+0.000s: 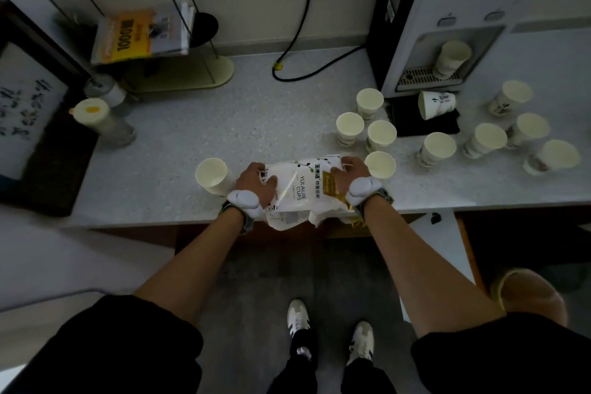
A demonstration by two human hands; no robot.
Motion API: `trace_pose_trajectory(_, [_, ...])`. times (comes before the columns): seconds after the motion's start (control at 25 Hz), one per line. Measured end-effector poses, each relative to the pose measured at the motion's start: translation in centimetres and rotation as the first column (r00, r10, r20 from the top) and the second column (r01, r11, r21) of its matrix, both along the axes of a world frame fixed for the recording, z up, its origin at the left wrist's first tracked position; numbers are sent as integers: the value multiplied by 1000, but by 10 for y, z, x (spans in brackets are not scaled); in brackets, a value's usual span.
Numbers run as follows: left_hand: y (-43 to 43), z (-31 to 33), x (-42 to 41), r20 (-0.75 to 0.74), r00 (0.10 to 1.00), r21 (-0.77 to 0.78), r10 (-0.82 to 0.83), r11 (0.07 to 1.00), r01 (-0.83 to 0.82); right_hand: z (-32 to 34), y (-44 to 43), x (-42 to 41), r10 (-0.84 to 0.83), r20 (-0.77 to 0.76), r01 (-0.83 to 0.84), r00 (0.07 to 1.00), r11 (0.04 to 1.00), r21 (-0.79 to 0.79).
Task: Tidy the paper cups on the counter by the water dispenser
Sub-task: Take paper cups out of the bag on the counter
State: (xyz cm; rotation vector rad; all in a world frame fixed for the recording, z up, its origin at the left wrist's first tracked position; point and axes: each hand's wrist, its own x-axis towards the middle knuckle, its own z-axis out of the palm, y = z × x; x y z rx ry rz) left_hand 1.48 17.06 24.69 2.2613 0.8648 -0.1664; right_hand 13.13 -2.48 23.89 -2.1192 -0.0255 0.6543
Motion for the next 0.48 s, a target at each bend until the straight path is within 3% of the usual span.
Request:
trace_pose_trajectory(0.12, [-20, 11, -19, 3, 1000, 24, -2, 1000, 2, 5, -19, -15, -65, -49, 65, 997, 998, 5])
trace_pose_trajectory(0.32, [-60, 22, -44, 5, 1000, 14, 27, 1000, -27, 13, -59, -37, -12, -39, 9, 999, 995, -100])
trace_pose_trajectory(0.48, [-92, 16, -54, 11, 998, -23, 61, 998, -61, 15, -103, -50, -14, -43, 11, 999, 997, -78])
